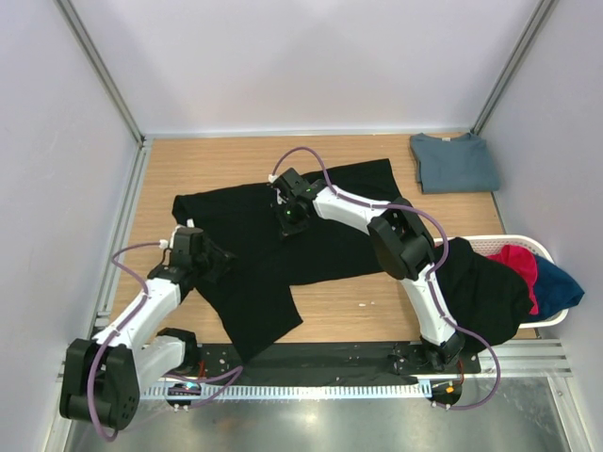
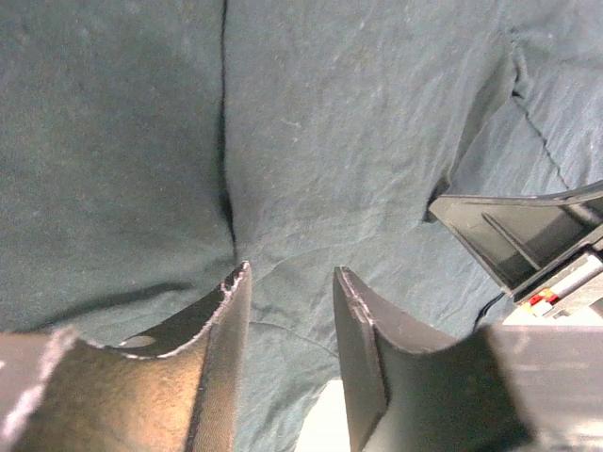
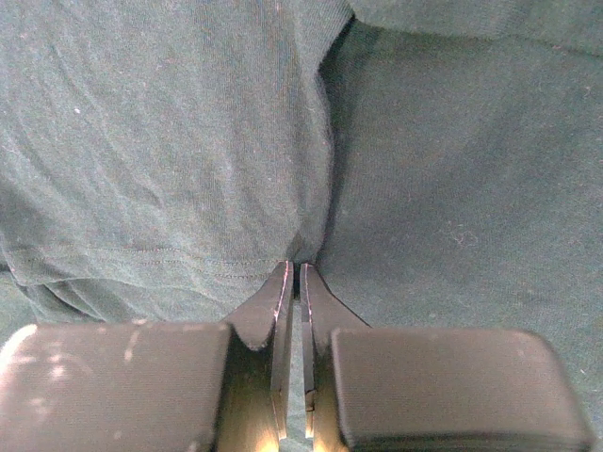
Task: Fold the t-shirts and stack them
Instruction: Fold the tshirt
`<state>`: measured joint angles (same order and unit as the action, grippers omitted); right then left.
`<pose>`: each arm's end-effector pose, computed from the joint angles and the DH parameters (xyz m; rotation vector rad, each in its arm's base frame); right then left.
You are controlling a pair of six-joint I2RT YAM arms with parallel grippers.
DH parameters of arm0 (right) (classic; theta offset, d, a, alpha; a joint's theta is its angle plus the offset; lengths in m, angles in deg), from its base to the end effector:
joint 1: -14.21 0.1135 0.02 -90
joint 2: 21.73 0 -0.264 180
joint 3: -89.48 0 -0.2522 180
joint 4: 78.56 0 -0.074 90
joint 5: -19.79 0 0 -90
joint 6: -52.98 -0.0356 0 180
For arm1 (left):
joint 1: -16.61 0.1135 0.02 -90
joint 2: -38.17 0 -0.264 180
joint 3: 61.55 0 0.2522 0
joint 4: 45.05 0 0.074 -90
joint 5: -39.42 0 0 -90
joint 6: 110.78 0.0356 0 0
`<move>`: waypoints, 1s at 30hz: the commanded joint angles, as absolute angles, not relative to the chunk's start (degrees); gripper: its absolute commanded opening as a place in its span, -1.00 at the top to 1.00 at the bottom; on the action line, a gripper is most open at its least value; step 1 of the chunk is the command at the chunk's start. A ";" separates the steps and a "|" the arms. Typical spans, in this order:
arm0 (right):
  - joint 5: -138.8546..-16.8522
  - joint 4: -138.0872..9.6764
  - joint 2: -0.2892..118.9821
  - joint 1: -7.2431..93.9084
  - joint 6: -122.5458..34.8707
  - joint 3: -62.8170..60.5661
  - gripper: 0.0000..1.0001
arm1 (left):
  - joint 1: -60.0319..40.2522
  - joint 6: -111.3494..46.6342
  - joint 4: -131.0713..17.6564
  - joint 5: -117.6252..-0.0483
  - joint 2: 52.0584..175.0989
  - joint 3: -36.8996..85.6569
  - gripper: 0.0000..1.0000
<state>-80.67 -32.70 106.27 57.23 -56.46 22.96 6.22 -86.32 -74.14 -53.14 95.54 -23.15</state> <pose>0.3469 0.3326 0.1635 -0.6231 2.6613 0.5885 0.1860 -0.0357 0.1724 -1.1459 2.2408 -0.6377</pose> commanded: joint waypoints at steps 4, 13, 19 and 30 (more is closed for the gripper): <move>-80.14 -33.86 102.89 57.62 -56.53 23.43 0.80 | 6.15 -85.38 -73.06 -51.36 98.36 -21.16 0.28; -79.79 -33.16 103.25 57.54 -56.45 23.96 0.80 | 6.06 -87.40 -70.85 -52.68 100.22 -22.83 0.36; -80.41 -32.63 104.39 57.54 -56.62 25.19 0.80 | 6.15 -87.05 -69.10 -53.56 102.94 -23.09 0.49; -80.76 -32.37 105.71 57.54 -57.06 26.69 0.80 | 6.15 -86.17 -70.85 -53.83 102.42 -23.62 0.36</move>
<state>-80.67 -32.29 106.25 57.23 -56.68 23.82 6.22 -86.51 -71.11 -53.73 103.65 -23.41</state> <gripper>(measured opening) 0.107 0.315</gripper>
